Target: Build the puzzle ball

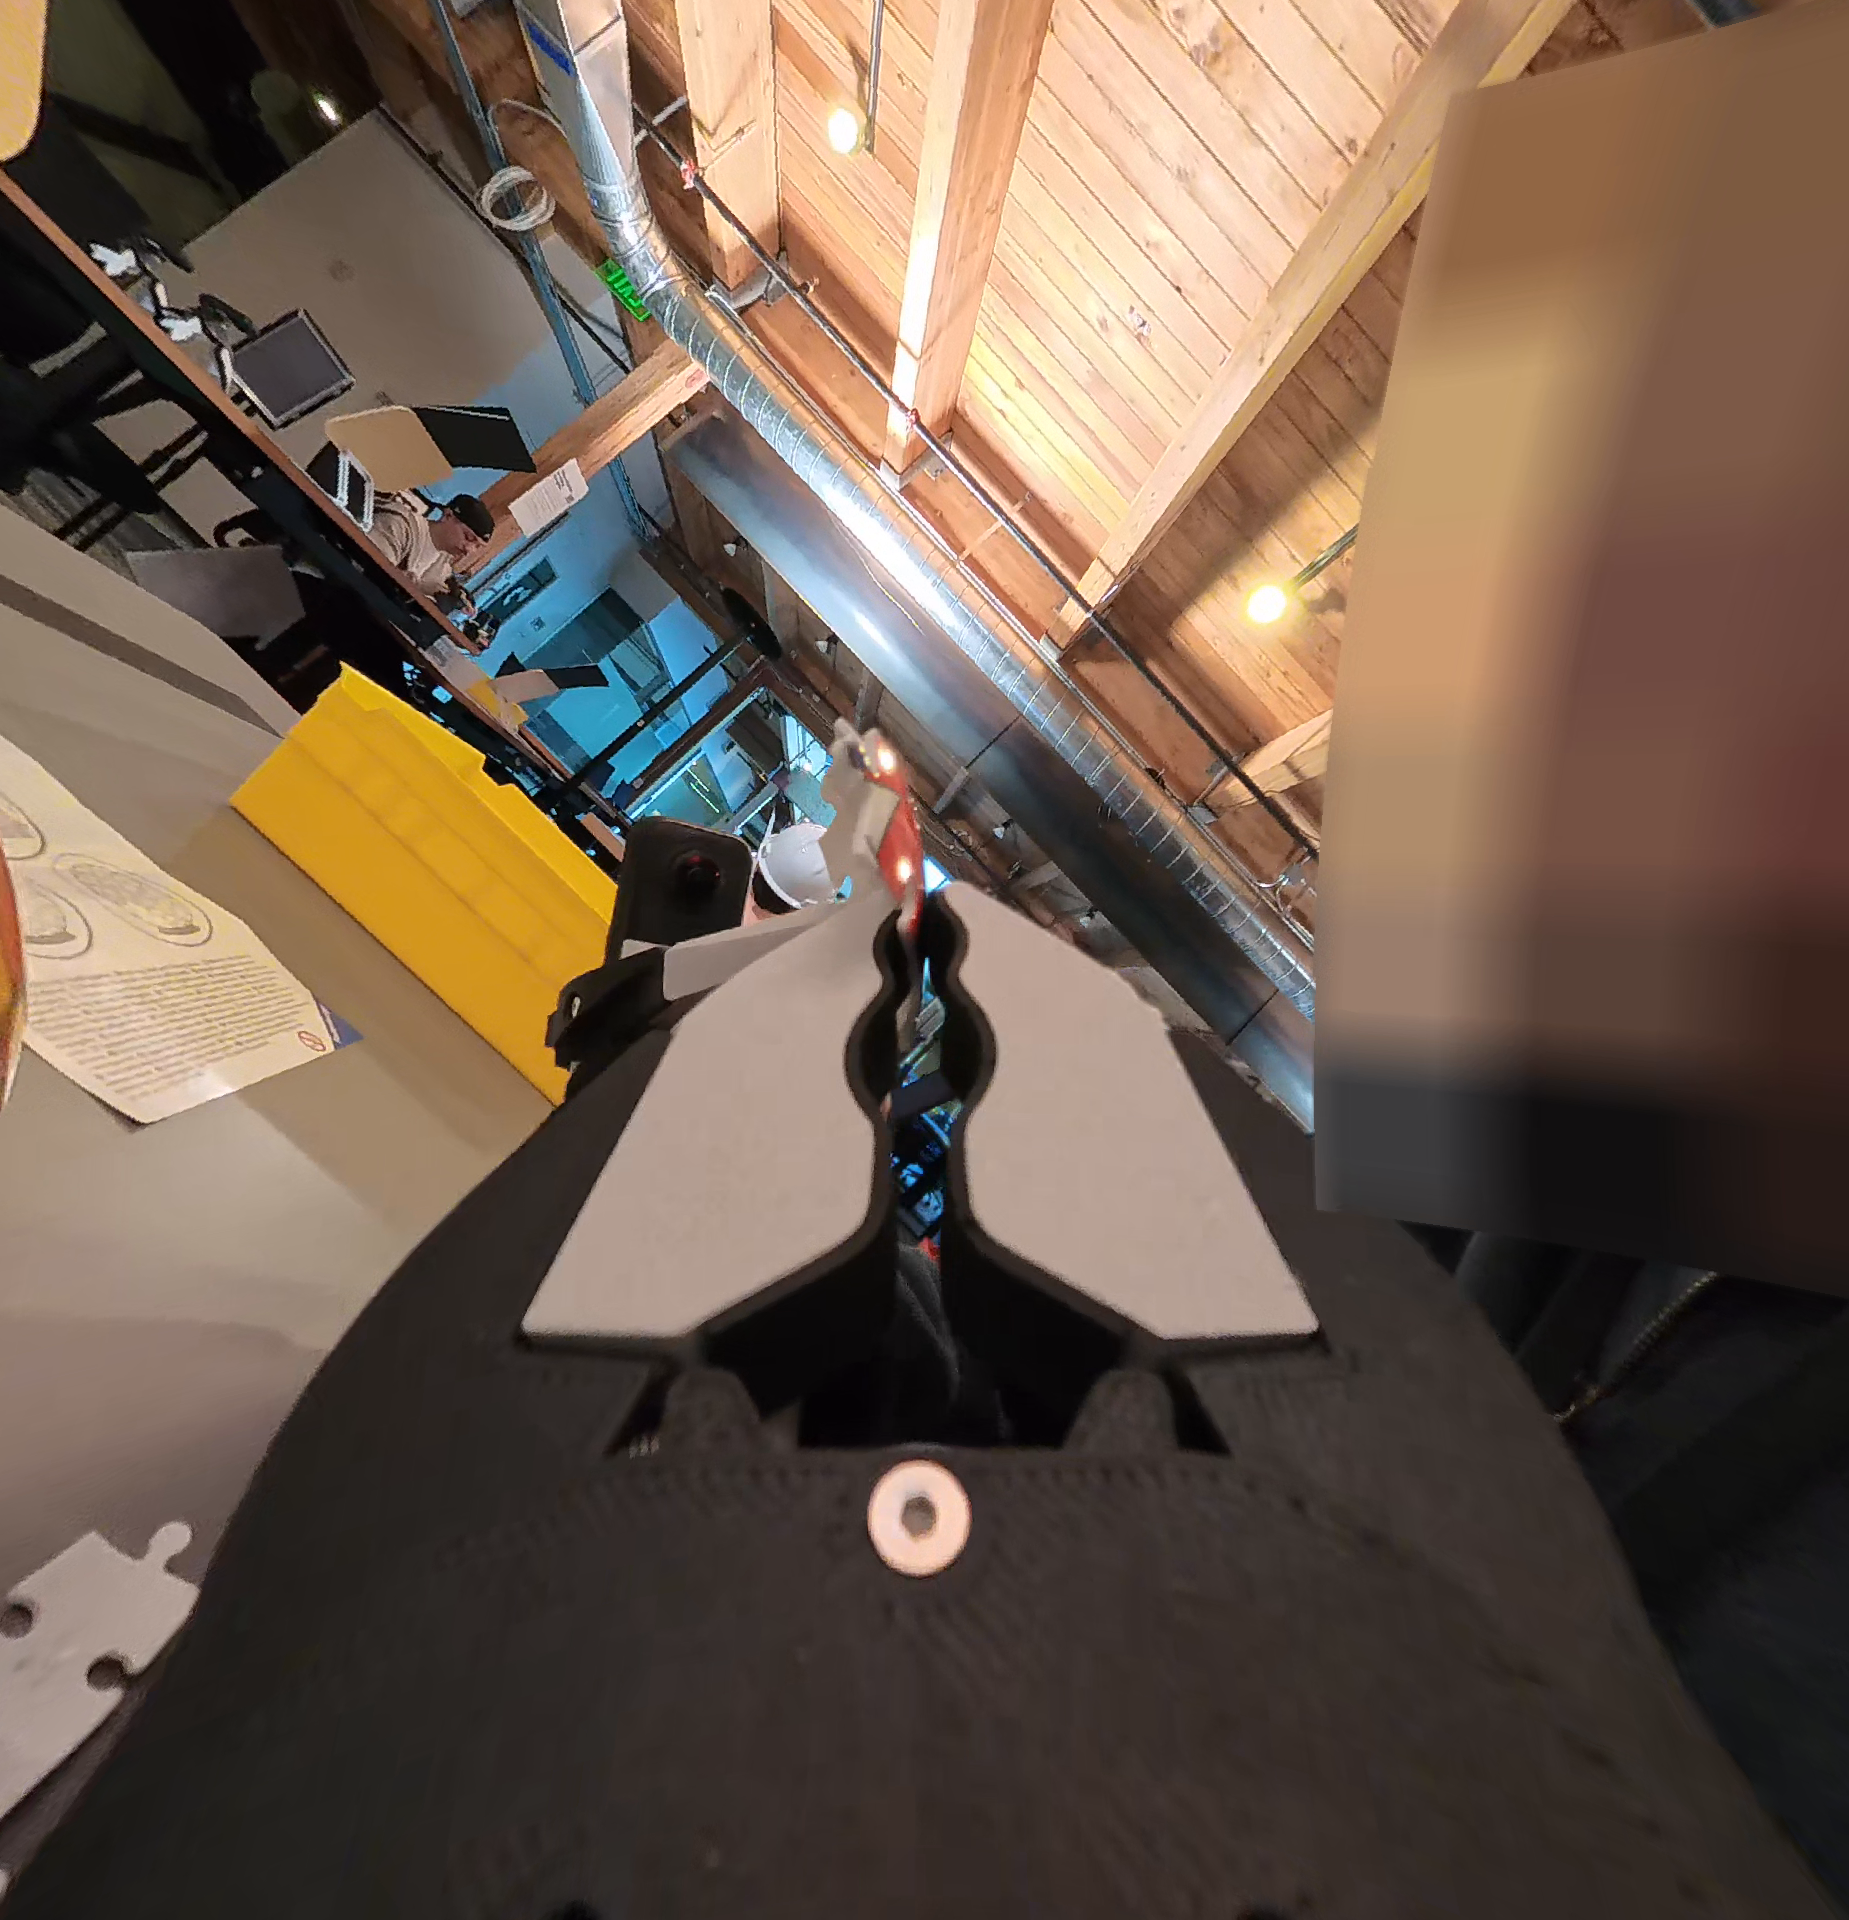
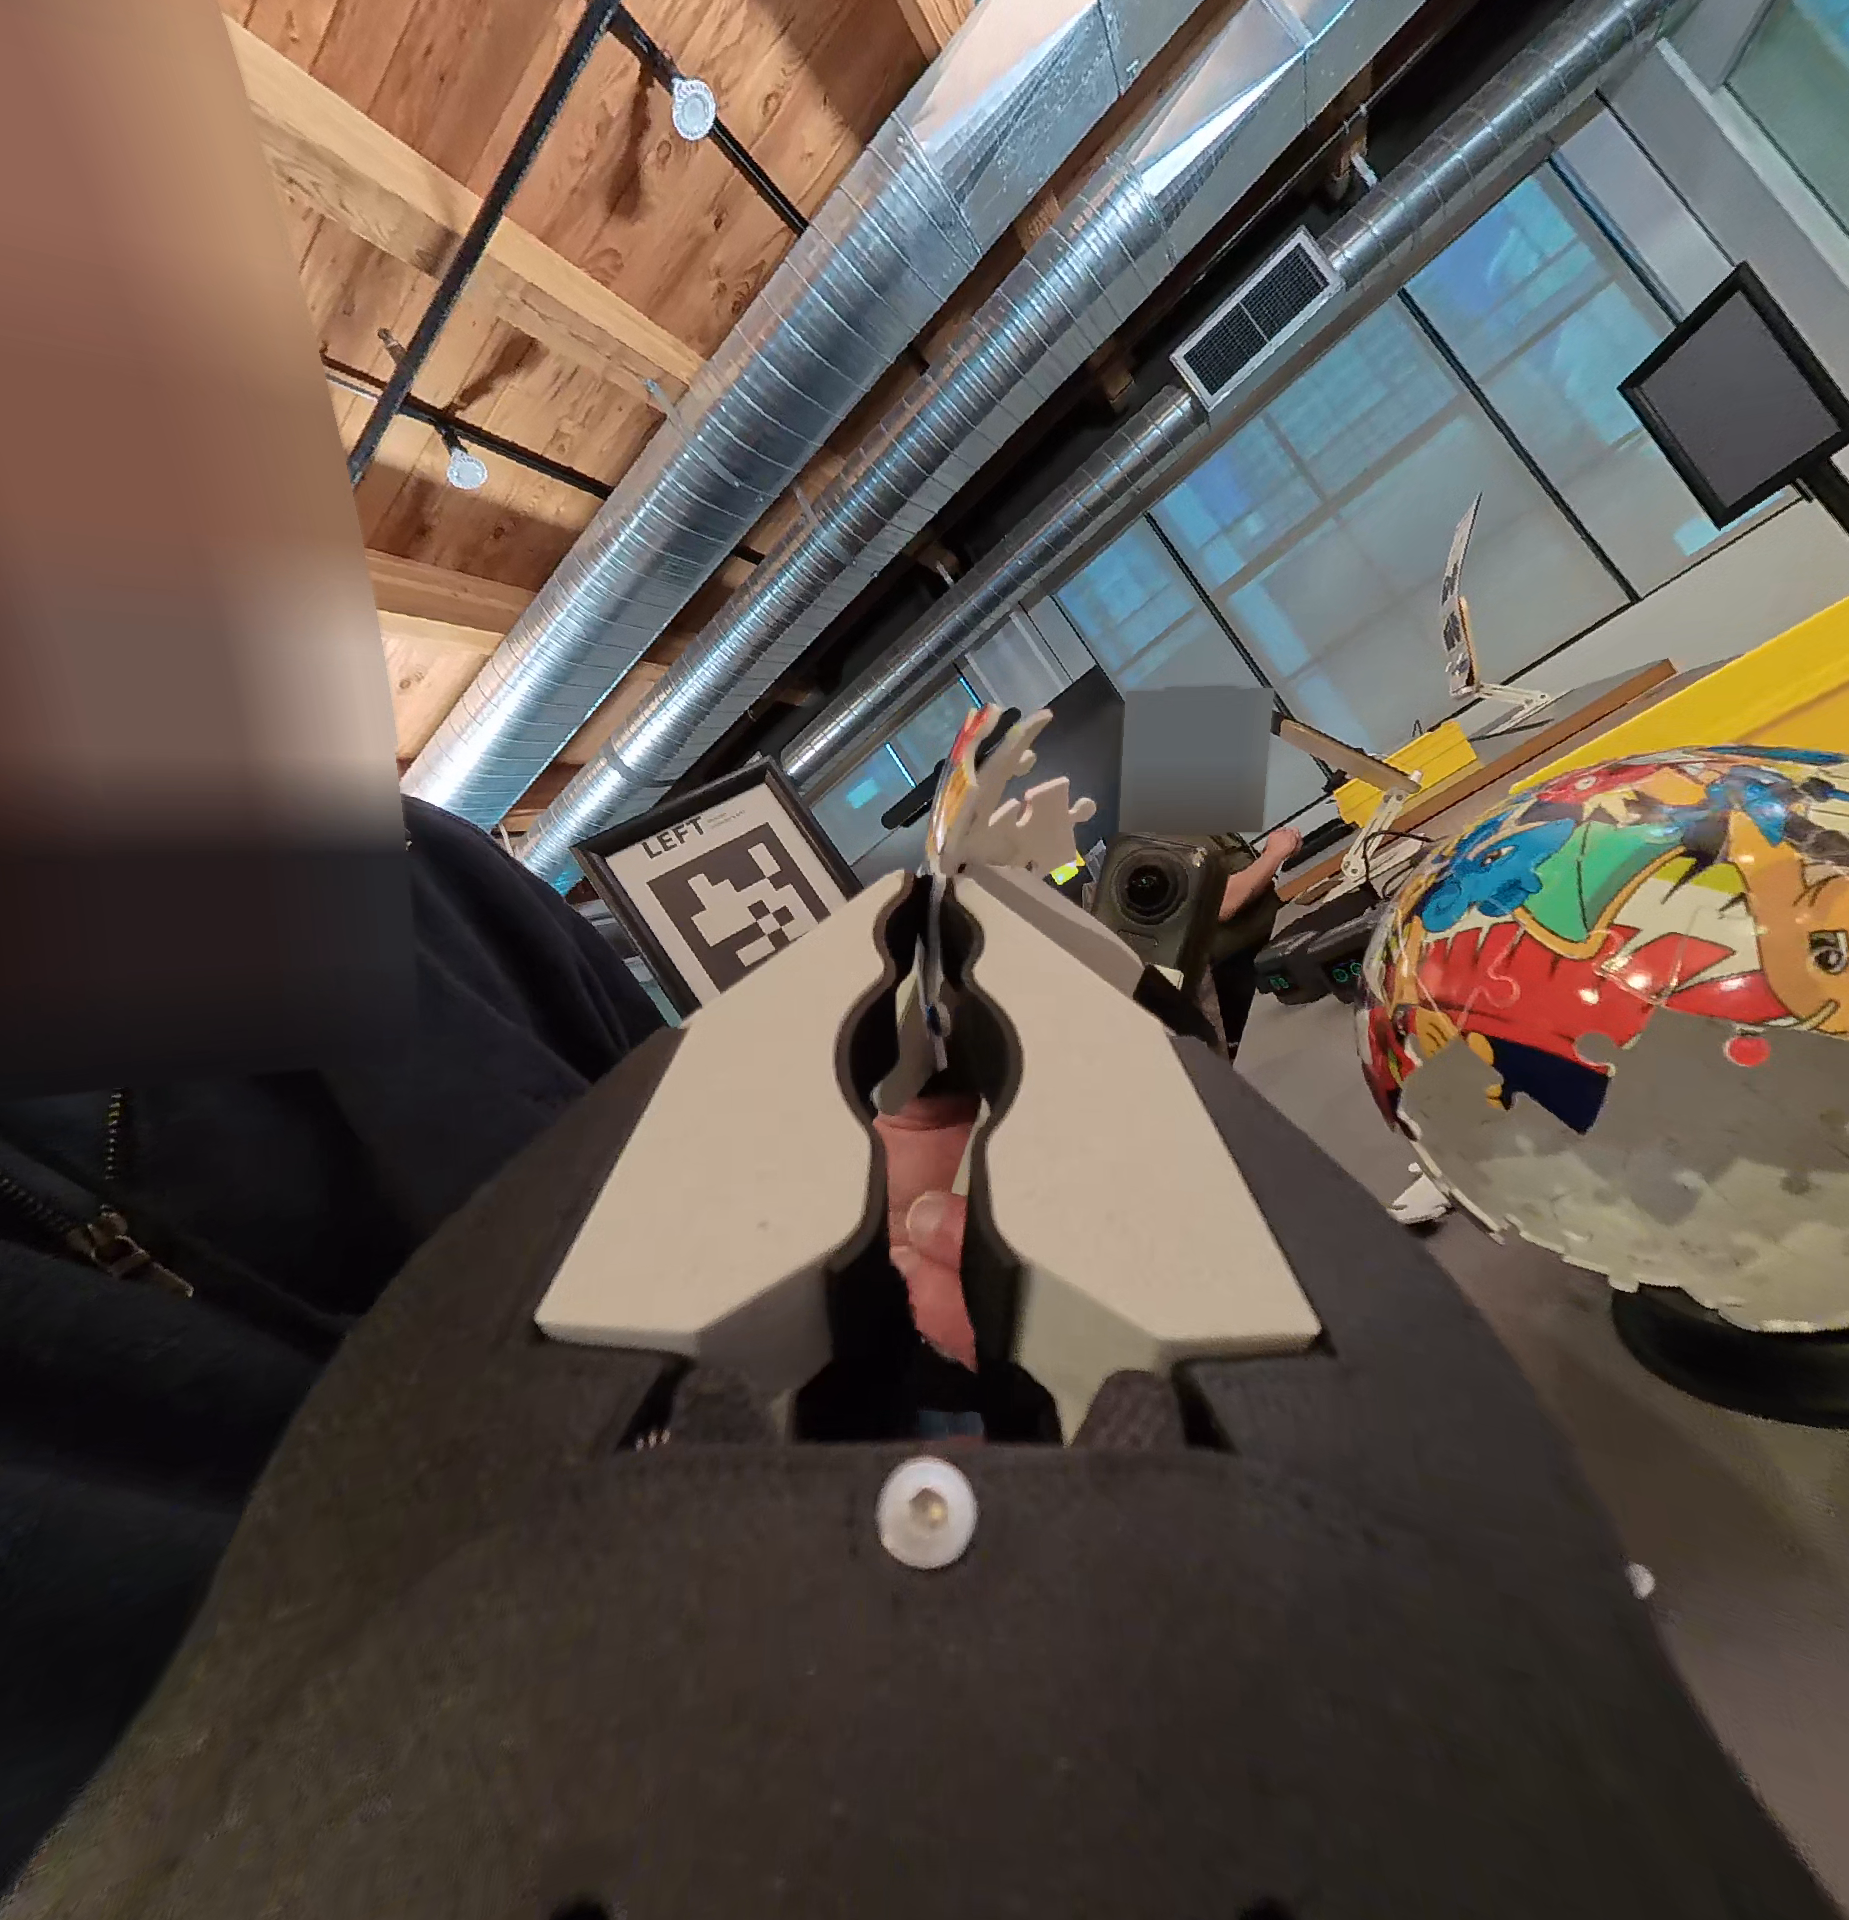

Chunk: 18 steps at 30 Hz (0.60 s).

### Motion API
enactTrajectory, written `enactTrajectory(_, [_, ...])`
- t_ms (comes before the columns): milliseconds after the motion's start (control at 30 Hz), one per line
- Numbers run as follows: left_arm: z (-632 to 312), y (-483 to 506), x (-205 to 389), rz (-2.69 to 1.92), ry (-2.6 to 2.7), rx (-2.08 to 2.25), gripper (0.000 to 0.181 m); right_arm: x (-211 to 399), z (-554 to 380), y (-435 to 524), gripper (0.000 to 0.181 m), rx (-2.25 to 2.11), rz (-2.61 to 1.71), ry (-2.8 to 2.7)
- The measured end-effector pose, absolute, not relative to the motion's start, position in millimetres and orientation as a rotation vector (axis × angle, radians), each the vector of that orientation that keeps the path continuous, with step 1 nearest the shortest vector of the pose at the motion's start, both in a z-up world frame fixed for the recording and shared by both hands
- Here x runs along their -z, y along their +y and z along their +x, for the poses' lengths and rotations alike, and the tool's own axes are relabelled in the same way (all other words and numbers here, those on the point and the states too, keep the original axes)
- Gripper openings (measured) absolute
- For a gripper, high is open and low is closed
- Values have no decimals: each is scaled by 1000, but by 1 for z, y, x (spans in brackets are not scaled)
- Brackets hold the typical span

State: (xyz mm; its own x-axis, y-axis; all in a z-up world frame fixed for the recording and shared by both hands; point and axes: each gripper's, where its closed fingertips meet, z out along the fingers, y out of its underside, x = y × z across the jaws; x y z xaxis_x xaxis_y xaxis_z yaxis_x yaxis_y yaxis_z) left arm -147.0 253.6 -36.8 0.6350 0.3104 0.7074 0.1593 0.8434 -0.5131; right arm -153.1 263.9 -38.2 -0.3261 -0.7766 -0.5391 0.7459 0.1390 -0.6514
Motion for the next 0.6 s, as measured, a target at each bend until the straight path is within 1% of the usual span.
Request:
enactTrajectory(67, [-147, 254, 35, -584, -885, -95, 2, 39, -156, 262, 18, 1523, -18, 1138])
enactTrajectory(167, [-145, 250, 32, -585, -878, -113, 2, 41, -164, 265, 29, 1542, -7, 1181])
enactTrajectory(200, [-144, 248, 33, -591, -881, -121, 2, 42, -168, 267, 40, 1546, 7, 1212])
enactTrajectory(233, [-142, 246, 34, -591, -886, -129, 2, 43, -173, 270, 46, 1549, 18, 1245])
enactTrajectory(333, [-139, 242, 37, -604, -904, -142, 2, 71, -179, 282, 48, 1548, -42, 1617])
enactTrajectory(433, [-134, 242, 43, -634, -930, -157, 2, 122, -172, 304, 45, 1374, -183, 2085])
enactTrajectory(500, [-132, 241, 48, -655, -966, -161, 2, 149, -167, 317, 42, 1252, -221, 2278])
enactTrajectory(600, [-127, 240, 53, -659, -1009, -152, 2, 186, -163, 328, 44, 1124, -317, 2482])
